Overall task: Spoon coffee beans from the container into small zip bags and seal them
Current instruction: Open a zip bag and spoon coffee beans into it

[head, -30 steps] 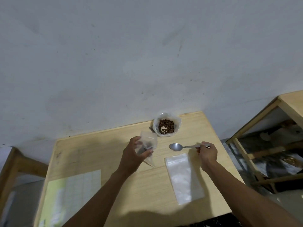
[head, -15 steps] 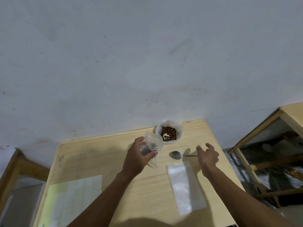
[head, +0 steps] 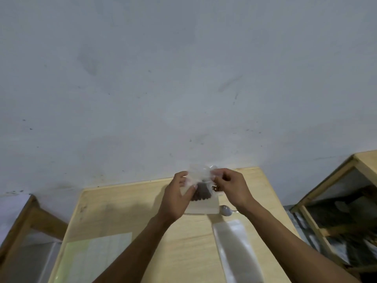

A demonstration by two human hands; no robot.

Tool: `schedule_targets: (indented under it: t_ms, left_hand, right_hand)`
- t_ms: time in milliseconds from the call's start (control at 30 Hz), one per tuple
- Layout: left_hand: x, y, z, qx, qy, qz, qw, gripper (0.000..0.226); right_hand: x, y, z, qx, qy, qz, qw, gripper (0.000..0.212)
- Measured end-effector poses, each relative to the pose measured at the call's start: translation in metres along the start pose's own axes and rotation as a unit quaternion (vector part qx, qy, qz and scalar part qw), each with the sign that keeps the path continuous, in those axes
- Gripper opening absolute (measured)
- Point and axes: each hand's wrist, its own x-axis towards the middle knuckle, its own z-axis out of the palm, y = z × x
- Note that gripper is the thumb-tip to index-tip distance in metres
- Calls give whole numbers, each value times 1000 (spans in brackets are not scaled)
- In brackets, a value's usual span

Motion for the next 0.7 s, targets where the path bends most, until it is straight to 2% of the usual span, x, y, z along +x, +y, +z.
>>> schedule_targets:
  t_ms: [100, 200, 333, 433, 567, 700]
  left_hand:
    - [6, 11, -13, -56, 15, 2, 998, 29]
    - [12, 25, -21, -77, 19, 5, 997, 10]
    - [15, 38, -28, -99, 37, 21, 994, 6]
    - [15, 37, -32, -91, 27, 18, 995, 4]
    - [11, 35, -32, -114, 10, 13, 993, 3]
    - [9, 37, -31, -113, 35, 12, 993, 3]
  right_hand:
    - [6, -9, -2, -20, -2, -1, 1000, 12]
    - [10, -22, -1, 7, -42, -14, 999, 11]
    - [14, -32, 1, 65, -74, 14, 995, 23]
    - [15, -33, 0, -11, -97, -11, 995, 9]
    - [17, -30, 3, -101, -62, -42, 992, 13]
    - [17, -29, 9, -139, -47, -74, 986, 10]
